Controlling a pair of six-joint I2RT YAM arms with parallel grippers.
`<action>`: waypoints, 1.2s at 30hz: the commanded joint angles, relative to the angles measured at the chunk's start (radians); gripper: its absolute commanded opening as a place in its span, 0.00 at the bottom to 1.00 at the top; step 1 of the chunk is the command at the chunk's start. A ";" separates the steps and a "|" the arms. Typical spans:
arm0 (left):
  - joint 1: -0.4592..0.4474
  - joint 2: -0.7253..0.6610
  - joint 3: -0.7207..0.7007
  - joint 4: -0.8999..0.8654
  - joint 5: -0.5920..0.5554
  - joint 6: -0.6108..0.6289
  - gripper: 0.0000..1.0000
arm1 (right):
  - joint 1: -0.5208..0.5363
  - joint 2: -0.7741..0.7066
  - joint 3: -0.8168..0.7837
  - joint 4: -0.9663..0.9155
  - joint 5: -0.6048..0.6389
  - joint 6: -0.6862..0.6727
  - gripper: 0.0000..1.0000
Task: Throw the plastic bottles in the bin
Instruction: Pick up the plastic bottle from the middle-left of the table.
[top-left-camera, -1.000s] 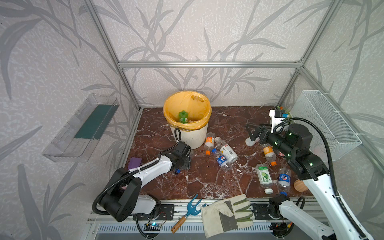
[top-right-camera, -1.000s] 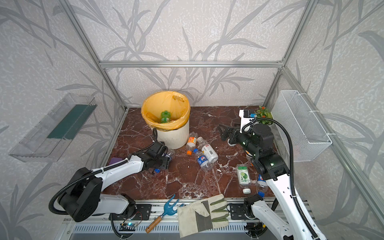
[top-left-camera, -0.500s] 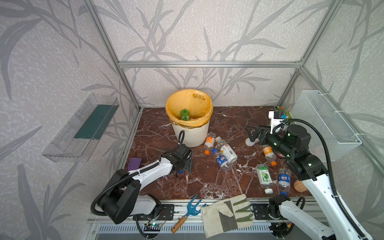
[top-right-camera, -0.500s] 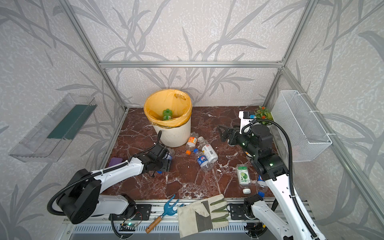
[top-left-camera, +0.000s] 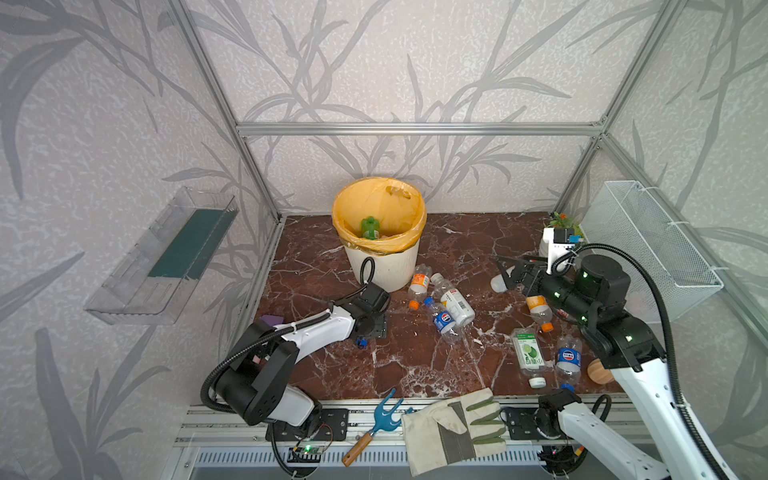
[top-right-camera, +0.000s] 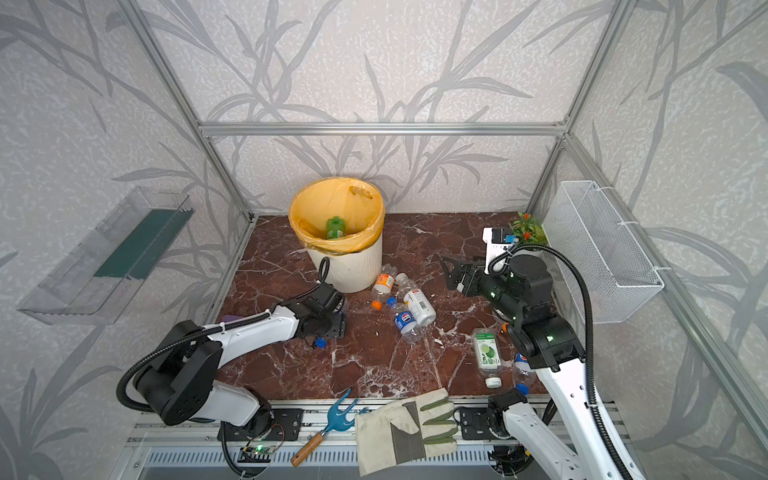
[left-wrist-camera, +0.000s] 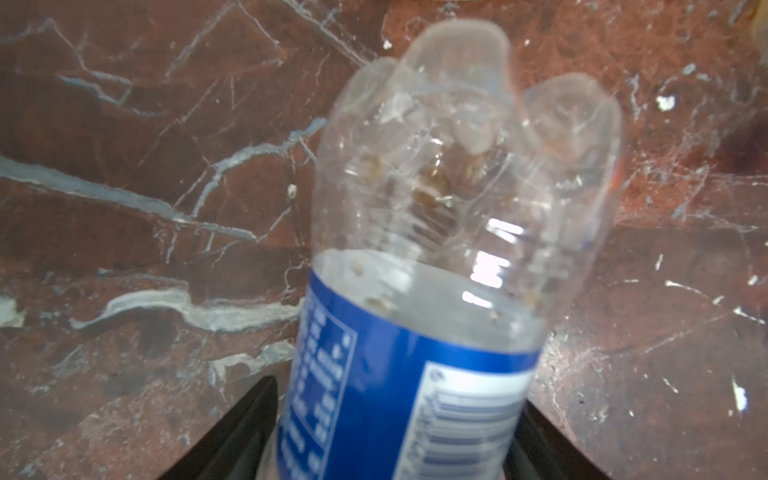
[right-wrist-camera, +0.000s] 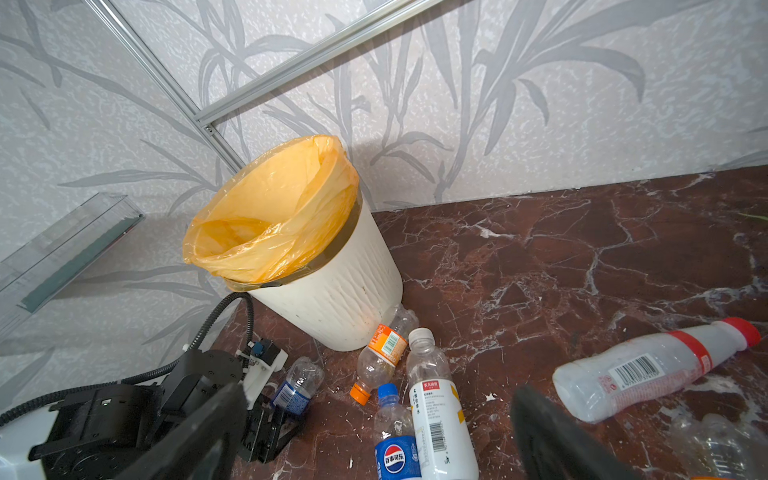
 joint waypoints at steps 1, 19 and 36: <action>-0.003 -0.010 0.003 0.019 -0.036 -0.022 0.74 | -0.006 -0.010 -0.009 -0.011 -0.014 -0.006 0.99; -0.187 -0.452 -0.075 -0.178 -0.214 -0.167 0.50 | -0.010 -0.045 -0.050 -0.033 0.013 -0.014 0.99; -0.892 -0.564 0.307 -0.511 -1.016 -0.265 0.45 | -0.012 -0.056 -0.066 -0.035 0.010 0.011 0.99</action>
